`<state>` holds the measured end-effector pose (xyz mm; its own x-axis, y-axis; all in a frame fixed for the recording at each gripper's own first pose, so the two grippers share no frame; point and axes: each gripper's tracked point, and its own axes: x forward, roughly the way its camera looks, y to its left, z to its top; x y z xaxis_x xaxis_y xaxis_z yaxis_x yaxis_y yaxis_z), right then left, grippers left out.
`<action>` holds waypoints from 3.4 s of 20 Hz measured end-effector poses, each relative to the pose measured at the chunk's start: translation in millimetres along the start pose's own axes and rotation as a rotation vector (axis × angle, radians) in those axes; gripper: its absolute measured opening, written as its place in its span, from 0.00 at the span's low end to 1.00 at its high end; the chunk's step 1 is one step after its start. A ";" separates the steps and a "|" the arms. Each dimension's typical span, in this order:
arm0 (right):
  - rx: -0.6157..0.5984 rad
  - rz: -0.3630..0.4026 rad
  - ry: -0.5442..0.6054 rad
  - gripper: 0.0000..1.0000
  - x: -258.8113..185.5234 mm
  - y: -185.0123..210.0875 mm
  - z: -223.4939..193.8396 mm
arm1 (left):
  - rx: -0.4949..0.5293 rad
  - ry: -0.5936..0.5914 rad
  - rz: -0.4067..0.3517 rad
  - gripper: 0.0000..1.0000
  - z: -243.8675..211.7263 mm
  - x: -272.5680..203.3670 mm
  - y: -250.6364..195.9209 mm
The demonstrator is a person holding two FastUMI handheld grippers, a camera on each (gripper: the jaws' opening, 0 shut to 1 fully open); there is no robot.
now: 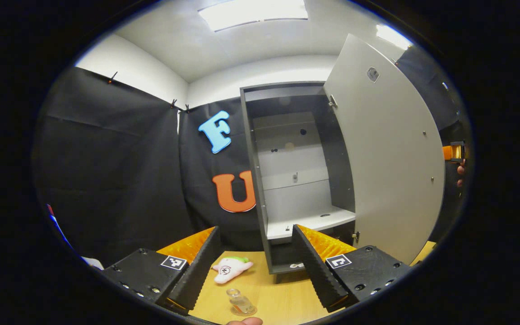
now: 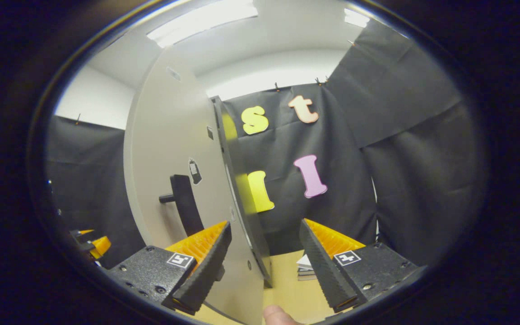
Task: Open the cabinet door with the right hand, grasp the bottle in the cabinet with the left hand and place it on the coaster, then close the cabinet door with the right hand.
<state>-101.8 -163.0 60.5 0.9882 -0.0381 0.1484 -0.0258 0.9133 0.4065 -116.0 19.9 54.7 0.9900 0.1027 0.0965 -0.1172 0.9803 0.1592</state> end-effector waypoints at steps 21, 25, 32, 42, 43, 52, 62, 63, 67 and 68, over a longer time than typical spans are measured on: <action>-0.014 0.014 0.009 0.98 14.6 133.2 -46.7 | -0.119 -0.045 -0.160 0.96 -22.4 36.8 36.3; -0.004 -0.027 -0.005 0.98 19.1 139.0 -45.0 | -0.120 -0.047 -0.168 0.96 -28.1 35.1 55.8; 0.040 0.003 -0.020 0.93 32.9 156.5 -50.9 | -0.111 -0.022 -0.103 0.96 -32.7 40.7 81.4; 0.114 0.119 0.038 0.98 67.4 188.4 -62.1 | -0.080 -0.016 -0.042 0.96 -27.8 28.3 93.4; 0.118 0.137 0.047 0.98 71.5 193.9 -65.6 | -0.070 -0.014 -0.033 0.96 -29.0 25.8 97.0; 0.091 0.328 0.199 0.98 119.4 250.8 -115.5 | -0.034 0.072 0.087 0.96 -50.3 0.2 121.7; -0.075 0.251 0.201 0.98 146.6 220.7 -135.2 | -0.065 0.168 0.079 0.96 -65.0 17.4 70.6; -0.090 0.247 0.187 0.94 149.8 212.8 -132.5 | -0.068 0.173 0.070 0.96 -63.6 24.7 57.9; -0.145 0.182 0.155 0.94 153.4 163.4 -120.0 | -0.046 0.181 0.043 0.96 -60.7 54.5 3.1; -0.144 0.154 0.145 0.99 153.1 150.7 -119.0 | -0.040 0.182 0.023 0.96 -60.2 64.4 -11.2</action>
<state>63.5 17.1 37.2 0.9859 0.1548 0.0639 -0.1661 0.9527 0.2545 -46.2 25.7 0.0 0.9853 0.1508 -0.0803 -0.1406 0.9828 0.1199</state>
